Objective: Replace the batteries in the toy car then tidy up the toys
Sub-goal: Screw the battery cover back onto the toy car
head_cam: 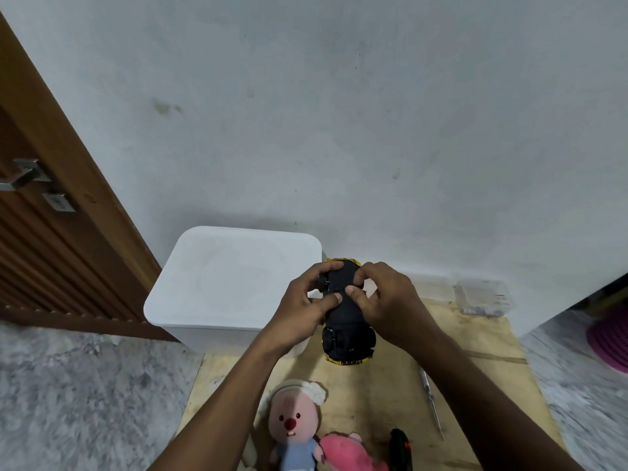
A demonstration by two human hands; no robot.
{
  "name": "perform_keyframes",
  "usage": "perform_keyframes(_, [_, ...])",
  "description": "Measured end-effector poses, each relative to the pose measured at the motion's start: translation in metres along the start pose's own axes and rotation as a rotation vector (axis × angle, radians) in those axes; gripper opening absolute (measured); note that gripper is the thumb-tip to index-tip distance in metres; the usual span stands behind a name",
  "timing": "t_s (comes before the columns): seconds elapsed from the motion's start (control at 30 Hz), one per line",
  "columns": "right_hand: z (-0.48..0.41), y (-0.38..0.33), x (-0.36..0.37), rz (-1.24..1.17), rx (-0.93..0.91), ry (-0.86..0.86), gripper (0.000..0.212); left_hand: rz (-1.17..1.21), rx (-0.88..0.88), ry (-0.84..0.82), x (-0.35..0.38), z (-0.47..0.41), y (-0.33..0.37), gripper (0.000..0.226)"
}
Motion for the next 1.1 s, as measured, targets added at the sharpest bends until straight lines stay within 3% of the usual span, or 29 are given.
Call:
perform_keyframes(0.17, [0.004,0.06,-0.018,-0.317,0.328,0.14,0.009,-0.018,-0.054,-0.003,-0.003,0.001,-0.004,0.032])
perform_keyframes(0.27, [0.016,0.13,-0.009,-0.221,0.481,0.158,0.008,-0.009,-0.086,-0.003,-0.004,0.003,-0.008,0.033])
perform_keyframes(0.4, [0.048,0.222,0.023,-0.016,0.807,-0.081,0.014,-0.031,-0.103,-0.003,-0.006,0.004,-0.01,0.036])
perform_keyframes(0.53, [0.094,0.27,0.056,0.234,0.976,-0.394,0.044,-0.034,-0.11,-0.002,-0.006,0.005,-0.008,0.034])
perform_keyframes(0.6, [0.107,0.282,0.064,0.29,1.004,-0.429,0.04,-0.031,-0.109,-0.005,-0.006,0.005,-0.005,0.032])
perform_keyframes(0.7, [0.115,0.295,0.07,0.23,1.026,-0.341,0.025,-0.036,-0.11,-0.009,-0.008,0.004,0.0,0.03])
perform_keyframes(0.83, [0.107,0.292,0.066,0.108,1.001,-0.252,0.023,-0.044,-0.118,-0.016,-0.011,0.005,0.003,0.029])
perform_keyframes(1.1, [0.012,0.117,-0.028,-0.718,0.641,0.17,0.036,-0.056,-0.102,-0.07,-0.013,0.006,0.012,0.032])
Point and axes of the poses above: each hand's wrist, its own z-axis away from the middle knuckle, its own x-axis out of the palm, y = z × x, the point moved 6 cm from there along -z, towards the middle knuckle, and after that the axes turned 11 degrees about x, right-handed, at the moved point
